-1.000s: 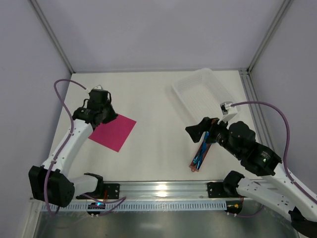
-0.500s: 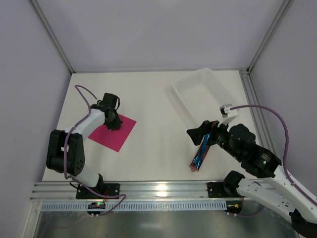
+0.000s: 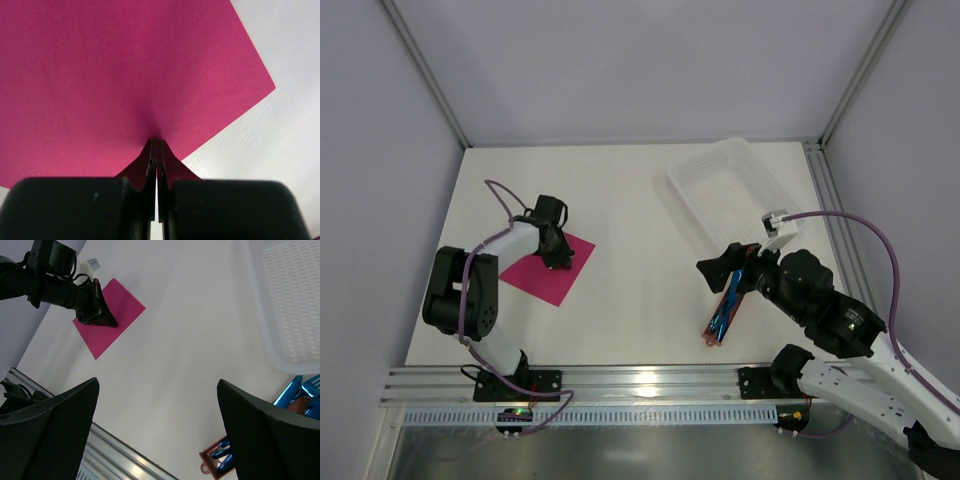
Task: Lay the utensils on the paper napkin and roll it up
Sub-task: Move the napkin to the center of the board.
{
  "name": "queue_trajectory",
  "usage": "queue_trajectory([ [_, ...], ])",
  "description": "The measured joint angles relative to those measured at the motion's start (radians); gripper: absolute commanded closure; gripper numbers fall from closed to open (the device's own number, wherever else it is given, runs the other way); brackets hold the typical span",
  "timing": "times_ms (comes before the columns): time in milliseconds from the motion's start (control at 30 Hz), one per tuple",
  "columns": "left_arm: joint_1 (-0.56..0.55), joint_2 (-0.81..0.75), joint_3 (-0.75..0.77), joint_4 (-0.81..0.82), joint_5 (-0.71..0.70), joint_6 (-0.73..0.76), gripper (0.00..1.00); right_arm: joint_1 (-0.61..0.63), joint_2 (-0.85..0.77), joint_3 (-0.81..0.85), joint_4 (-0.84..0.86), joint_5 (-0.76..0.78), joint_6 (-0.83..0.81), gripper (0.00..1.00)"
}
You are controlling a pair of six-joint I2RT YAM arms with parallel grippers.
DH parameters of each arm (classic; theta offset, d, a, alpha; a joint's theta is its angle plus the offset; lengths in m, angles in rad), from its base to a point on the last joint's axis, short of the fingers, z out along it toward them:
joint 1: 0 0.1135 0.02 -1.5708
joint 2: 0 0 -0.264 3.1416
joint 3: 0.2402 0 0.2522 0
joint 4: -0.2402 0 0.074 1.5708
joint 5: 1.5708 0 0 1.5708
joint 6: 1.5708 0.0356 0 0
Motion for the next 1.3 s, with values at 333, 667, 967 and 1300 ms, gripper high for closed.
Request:
queue_trajectory([
  [333, -0.102, 0.001, -0.023, 0.051, 0.005, -0.013, 1.0, 0.0, -0.023, 0.0, -0.021, 0.024, 0.001, 0.0],
  [667, -0.314, -0.001, -0.034, 0.094, -0.002, -0.066, 1.0, 0.0, -0.055, -0.006, -0.03, 0.035, 0.02, 0.0],
  [967, -0.476, 0.019, -0.032, 0.152, 0.026, -0.165, 1.0, 0.0, -0.061, -0.013, -0.053, 0.039, 0.054, 0.0],
  [1300, -0.491, 0.112, 0.075, 0.177, 0.064, -0.192, 1.0, 0.0, -0.087, -0.052, -0.095, 0.06, 0.092, 0.0],
])
